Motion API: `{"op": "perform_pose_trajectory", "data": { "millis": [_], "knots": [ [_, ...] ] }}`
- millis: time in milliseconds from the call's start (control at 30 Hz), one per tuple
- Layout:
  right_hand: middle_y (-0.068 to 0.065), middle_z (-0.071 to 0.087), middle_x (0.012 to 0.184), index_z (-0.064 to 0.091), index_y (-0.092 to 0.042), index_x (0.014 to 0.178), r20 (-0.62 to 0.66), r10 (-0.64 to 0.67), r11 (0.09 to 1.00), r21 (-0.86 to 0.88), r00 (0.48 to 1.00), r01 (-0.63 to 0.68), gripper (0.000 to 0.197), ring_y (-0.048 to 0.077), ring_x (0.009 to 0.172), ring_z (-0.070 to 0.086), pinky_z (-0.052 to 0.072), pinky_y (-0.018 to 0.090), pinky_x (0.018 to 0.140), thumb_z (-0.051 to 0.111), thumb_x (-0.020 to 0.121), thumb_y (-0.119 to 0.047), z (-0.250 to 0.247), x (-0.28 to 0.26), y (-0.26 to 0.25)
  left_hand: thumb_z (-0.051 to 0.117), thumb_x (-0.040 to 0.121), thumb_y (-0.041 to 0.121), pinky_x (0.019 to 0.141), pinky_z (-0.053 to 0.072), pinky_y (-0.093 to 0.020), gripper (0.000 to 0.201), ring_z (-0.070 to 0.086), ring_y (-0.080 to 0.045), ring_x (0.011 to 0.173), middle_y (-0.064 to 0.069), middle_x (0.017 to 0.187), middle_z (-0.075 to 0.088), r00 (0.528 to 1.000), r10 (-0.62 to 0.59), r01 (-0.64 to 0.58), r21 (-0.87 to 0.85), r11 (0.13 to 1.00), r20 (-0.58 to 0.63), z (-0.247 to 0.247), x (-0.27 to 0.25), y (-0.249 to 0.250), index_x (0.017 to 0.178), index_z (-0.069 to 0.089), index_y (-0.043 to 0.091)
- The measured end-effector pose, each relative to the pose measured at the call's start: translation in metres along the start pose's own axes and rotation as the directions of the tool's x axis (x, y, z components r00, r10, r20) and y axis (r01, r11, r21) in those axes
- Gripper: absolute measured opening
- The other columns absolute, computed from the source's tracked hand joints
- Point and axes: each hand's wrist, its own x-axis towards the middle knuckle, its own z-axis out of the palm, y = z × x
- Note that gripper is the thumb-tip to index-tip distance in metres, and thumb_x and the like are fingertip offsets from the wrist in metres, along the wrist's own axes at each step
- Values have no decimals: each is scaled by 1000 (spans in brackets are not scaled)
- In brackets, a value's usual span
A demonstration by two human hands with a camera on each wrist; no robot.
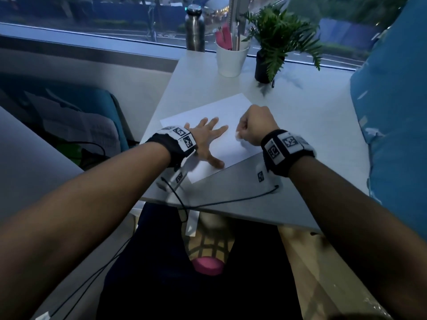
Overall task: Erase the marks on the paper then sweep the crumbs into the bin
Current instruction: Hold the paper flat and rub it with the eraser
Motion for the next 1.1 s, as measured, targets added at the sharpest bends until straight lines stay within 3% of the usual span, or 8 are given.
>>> {"op": "perform_pose_trajectory", "data": {
  "millis": [167,333,500,600,667,800,967,1100],
  "knots": [
    [8,73,79,74,-11,73,20,46,999,28,999,-46,5,22,78,68,58,29,74,74,69,-12,-2,10,-4,65,47,89,108,3,-72,140,-17,-27,149,6,161,-23,999,-40,39,45,998,12,1,9,-2,151,-15,41],
    [8,72,78,73,-6,77,164,-165,983,-54,972,176,15,27,75,65,55,31,73,63,74,-17,16,-14,-22,66,47,89,108,3,-73,143,-19,-28,148,6,160,-26,999,-34,32,43,999,28,0,11,-4,150,-18,40],
    [7,73,73,73,-8,67,57,9,1000,-2,998,-8,9,23,75,68,58,29,69,65,69,-12,-4,9,-10,64,47,90,109,3,-72,142,-19,-27,148,7,160,-26,998,-44,42,51,998,33,2,10,-2,150,-20,40],
    [6,62,72,53,-9,60,127,-122,985,-106,984,136,16,27,70,54,44,26,62,57,75,-13,16,-9,-27,64,44,91,107,3,-72,143,-18,-28,148,6,160,-25,999,-29,28,31,999,30,1,10,-3,149,-20,41],
    [10,64,73,60,-7,65,198,-178,974,-107,964,202,14,29,71,57,46,28,69,57,78,-12,13,-22,-32,64,44,91,107,3,-72,143,-17,-28,149,6,160,-25,999,-24,23,31,999,28,0,10,-3,149,-19,41],
    [7,70,69,67,-5,63,38,6,1000,13,999,-7,13,24,70,65,55,26,68,64,71,-14,0,5,-11,62,48,91,109,2,-71,145,-19,-27,148,7,159,-27,998,-50,49,32,998,34,1,9,0,152,-20,31],
    [12,68,75,65,-5,66,179,-184,979,-50,966,196,14,29,66,54,42,26,66,57,76,-8,16,-22,-35,63,44,91,110,2,-70,151,-18,-25,149,9,160,-25,999,-33,33,-6,999,23,0,8,-6,153,-19,27],
    [9,67,64,68,-4,60,4,9,997,77,1000,-9,17,25,68,64,55,26,67,59,72,-11,4,8,-7,64,48,89,111,2,-69,148,-18,-24,149,9,160,-26,999,-40,40,1,999,27,0,7,-5,153,-18,24]
  ]
}}
